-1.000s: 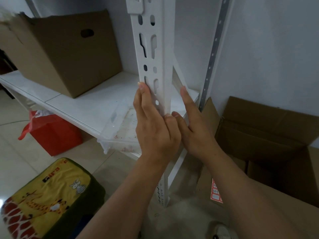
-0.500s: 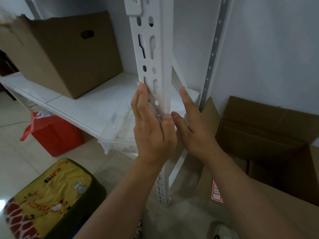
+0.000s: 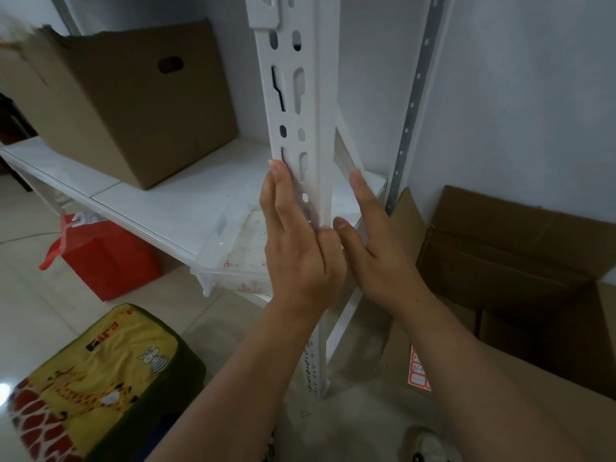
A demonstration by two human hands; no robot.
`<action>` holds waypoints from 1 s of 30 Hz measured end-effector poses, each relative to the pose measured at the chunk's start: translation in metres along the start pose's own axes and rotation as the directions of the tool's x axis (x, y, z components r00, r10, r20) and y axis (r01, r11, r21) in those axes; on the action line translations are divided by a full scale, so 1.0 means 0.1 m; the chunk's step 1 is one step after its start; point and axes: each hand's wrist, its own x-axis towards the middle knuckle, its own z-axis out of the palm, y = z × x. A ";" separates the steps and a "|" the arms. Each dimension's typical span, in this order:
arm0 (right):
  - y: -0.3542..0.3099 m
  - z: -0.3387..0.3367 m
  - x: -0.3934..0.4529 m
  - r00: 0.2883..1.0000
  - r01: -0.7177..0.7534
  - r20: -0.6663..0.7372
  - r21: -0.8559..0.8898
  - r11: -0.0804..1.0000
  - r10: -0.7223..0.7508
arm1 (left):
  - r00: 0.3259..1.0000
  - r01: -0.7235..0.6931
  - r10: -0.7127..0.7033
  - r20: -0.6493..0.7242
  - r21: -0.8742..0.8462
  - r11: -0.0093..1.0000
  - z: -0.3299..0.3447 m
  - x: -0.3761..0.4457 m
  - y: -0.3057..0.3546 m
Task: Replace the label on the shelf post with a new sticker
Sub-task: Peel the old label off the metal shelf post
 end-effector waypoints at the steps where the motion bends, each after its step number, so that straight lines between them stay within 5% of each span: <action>1: 0.00 0.00 -0.01 1.000 0.001 -0.001 -0.007 1.000 -0.001 | 1.000 0.000 0.000 0.002 -0.002 1.000 0.00 0.00 0.00; 20: 0.03 -0.03 0.02 1.000 0.001 -0.020 0.002 1.000 -0.001 | 1.000 0.001 -0.004 0.020 0.159 0.987 0.02 -0.02 -0.01; 30: 0.03 -0.08 0.01 0.999 -0.020 -0.034 -0.012 1.000 0.019 | 0.999 -0.013 0.010 0.035 0.097 0.995 -0.03 -0.02 0.02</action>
